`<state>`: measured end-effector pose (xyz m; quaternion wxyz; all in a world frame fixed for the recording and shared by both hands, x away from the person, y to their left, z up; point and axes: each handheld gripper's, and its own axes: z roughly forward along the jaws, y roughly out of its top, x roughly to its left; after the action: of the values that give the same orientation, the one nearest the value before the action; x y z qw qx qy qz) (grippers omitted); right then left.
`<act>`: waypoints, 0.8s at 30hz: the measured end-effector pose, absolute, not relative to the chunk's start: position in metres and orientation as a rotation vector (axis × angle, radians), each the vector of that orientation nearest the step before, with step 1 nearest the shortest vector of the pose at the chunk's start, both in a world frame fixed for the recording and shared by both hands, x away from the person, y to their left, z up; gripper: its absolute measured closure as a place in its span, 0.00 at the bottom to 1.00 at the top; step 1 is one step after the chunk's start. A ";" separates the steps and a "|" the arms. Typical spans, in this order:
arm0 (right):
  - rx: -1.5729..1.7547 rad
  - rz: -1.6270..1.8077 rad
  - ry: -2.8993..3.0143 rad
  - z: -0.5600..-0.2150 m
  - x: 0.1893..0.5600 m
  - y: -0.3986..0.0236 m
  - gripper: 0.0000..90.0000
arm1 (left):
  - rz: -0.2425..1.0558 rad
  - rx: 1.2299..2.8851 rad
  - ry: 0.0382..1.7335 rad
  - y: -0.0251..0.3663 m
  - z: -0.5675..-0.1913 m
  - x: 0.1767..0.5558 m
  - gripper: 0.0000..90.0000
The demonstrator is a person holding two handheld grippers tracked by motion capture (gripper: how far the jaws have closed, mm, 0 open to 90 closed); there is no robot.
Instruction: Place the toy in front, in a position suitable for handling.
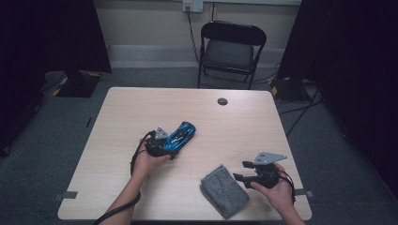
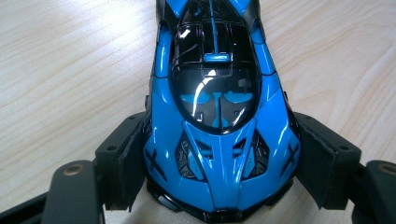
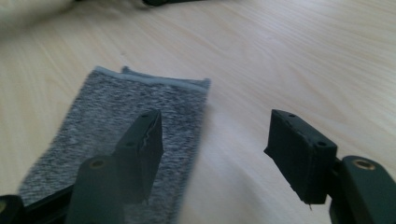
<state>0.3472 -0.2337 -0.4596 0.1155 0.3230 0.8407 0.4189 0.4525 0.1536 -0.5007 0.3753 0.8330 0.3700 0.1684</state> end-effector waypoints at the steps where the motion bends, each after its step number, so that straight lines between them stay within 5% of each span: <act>1: 0.945 1.237 2.469 -0.459 0.344 -0.231 0.40 | 0.431 2.132 0.947 0.154 -0.501 0.452 0.28; 11: 0.842 1.250 2.558 -0.464 0.327 -0.206 0.50 | 0.431 2.132 0.949 0.154 -0.501 0.452 0.28; 24: 0.754 1.113 2.638 -0.483 0.319 -0.185 0.48 | 0.431 2.132 0.948 0.154 -0.501 0.452 0.28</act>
<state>0.3186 -0.1848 -0.4831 0.0904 0.2537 0.8873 0.3744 0.4521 0.1537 -0.5007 0.3750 0.8329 0.3705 0.1683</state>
